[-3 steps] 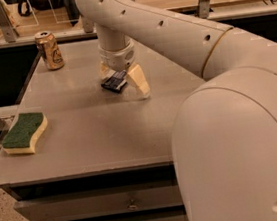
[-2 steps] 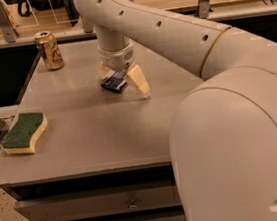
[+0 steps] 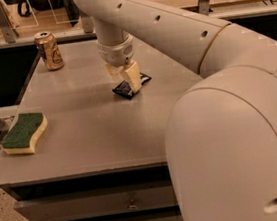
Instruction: Pick rxbar blueberry
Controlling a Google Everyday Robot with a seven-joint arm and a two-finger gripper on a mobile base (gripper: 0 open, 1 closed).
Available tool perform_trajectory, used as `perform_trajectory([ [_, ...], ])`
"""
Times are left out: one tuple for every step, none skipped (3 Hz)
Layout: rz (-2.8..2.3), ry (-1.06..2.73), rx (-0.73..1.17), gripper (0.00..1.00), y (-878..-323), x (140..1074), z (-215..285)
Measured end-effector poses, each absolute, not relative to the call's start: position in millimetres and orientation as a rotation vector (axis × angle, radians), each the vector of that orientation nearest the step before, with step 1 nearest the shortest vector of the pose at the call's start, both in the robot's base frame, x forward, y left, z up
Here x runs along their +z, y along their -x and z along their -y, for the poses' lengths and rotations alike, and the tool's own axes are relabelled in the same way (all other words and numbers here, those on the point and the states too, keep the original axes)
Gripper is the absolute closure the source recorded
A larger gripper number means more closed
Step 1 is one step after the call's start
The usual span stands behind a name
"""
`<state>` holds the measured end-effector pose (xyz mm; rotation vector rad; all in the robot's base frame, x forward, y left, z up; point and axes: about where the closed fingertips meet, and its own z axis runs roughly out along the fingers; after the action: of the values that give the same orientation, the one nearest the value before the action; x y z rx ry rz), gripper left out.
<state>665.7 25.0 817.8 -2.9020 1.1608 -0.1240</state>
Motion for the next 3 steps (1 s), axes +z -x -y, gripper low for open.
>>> perform_trajectory([
  [-1.161, 2.902, -0.124, 1.0, -666, 823, -25],
  [-1.191, 2.861, -0.094, 1.0, -665, 827, -23],
  [-1.202, 2.794, -0.111, 1.0, -657, 871, -25],
])
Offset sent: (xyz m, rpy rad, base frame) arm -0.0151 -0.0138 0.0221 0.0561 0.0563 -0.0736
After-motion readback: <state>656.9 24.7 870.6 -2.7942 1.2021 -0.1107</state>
